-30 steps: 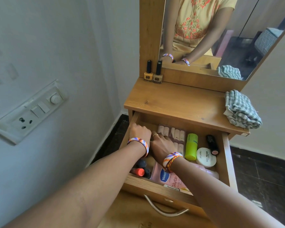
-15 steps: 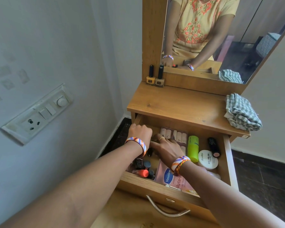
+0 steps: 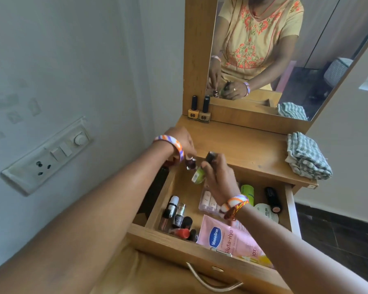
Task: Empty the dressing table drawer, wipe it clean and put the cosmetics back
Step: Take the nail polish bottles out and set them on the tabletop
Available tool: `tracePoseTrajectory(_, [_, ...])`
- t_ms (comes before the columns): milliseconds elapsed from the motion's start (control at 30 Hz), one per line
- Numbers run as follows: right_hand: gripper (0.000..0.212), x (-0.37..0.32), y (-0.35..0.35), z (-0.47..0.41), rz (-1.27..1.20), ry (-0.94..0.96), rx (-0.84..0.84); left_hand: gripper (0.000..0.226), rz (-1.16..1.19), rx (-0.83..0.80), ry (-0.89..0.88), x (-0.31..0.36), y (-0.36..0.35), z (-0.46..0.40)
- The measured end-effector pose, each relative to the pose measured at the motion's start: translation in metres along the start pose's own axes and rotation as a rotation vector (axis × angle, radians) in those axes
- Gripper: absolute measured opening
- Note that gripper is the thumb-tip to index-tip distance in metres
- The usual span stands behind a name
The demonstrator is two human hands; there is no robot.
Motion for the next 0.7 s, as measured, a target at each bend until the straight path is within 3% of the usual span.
tracePoseTrajectory(133, [0.026,-0.023,0.03,-0.03,-0.141,-0.038,0.184,0.02,0.067,0.21,-0.031,0.013,0.04,-0.012])
tracePoseTrajectory(267, [0.035,-0.024,0.041,-0.064,-0.164,-0.157,0.22,0.022,0.043,0.364,-0.004,0.014,0.048,-0.027])
tracePoseTrajectory(700, [0.034,0.0,0.024,-0.085,0.132,-0.134,0.07,0.025,0.052,0.455,0.002,0.005,0.022,-0.044])
Point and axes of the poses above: each hand's wrist, its own z-axis away from the middle knuckle, its own y-axis out of the back of the hand, x = y × z, the point moved 5 cm from there along -z, towards the middle knuckle, and after that the axes turned 10 degrees about -y, right-handed, at the moved point
